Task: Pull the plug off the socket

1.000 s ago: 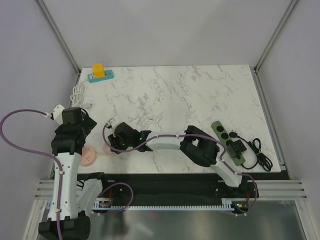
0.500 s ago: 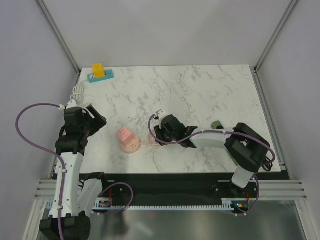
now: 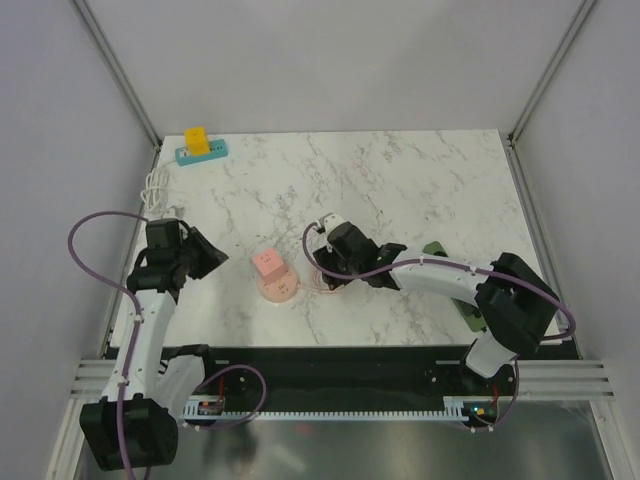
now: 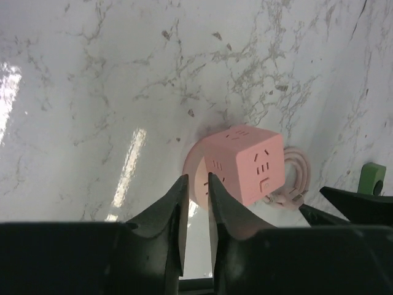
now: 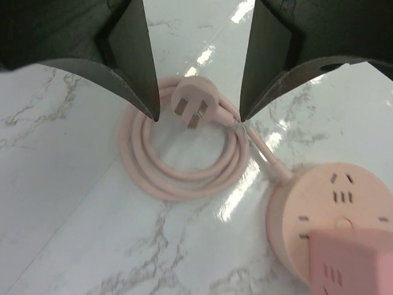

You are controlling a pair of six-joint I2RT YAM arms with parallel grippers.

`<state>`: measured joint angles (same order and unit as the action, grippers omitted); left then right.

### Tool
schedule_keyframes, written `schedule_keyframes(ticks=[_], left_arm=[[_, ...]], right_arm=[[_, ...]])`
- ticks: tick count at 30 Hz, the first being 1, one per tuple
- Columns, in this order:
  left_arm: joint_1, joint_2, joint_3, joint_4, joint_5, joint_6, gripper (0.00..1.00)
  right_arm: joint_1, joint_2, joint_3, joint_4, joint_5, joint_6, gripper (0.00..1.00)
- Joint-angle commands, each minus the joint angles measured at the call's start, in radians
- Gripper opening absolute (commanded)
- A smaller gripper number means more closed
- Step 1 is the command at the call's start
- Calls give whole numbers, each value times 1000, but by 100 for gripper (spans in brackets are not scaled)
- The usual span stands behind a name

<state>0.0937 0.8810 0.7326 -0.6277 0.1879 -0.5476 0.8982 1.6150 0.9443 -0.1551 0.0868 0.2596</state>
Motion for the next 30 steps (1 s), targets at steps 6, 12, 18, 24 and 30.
schedule_keyframes(ticks=[6,12,18,24,30], left_arm=[[-3,-102,-206,111,189,-285,3],[-9,10,-318,325,393,-360,2],[-15,130,-381,500,418,-400,2],[-22,236,-404,588,413,-405,2],[-26,279,-420,614,397,-402,2]], right_arm=[[43,92,332,-147,25,96,71],[88,215,502,-176,-60,99,82],[125,319,629,-241,-71,89,90],[151,371,674,-282,-16,66,90],[165,421,715,-301,5,43,90]])
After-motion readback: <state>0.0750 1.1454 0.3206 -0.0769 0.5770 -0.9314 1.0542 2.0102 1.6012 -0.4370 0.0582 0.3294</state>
